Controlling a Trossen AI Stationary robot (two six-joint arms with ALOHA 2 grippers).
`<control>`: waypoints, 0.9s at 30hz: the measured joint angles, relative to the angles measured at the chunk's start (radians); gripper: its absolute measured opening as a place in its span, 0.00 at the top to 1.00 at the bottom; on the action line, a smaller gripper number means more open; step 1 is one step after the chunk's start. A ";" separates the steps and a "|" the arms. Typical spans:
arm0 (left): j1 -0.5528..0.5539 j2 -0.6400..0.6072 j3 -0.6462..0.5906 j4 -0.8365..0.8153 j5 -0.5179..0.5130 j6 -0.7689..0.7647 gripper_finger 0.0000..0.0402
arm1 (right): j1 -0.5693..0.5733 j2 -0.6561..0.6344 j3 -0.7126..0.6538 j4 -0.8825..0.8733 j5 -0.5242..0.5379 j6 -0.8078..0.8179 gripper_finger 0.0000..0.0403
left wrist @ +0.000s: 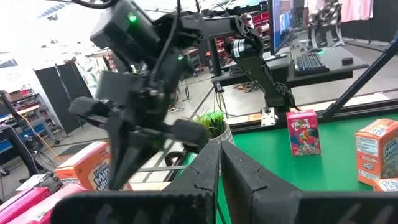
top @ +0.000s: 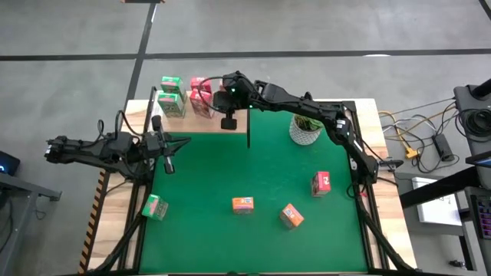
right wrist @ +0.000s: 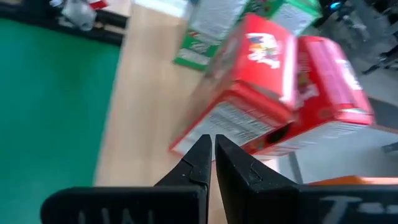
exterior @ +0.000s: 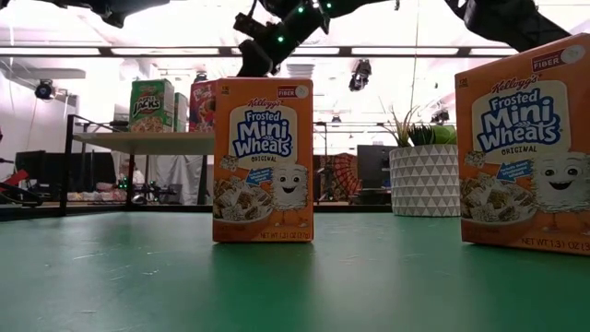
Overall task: Stack cereal on shelf
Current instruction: Put the left red cereal box on the shelf aligned with the other red cereal box
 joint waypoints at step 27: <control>0.000 -0.140 0.000 -0.109 -0.028 -0.046 1.00 | 0.034 0.098 -0.001 0.182 0.074 -0.003 0.97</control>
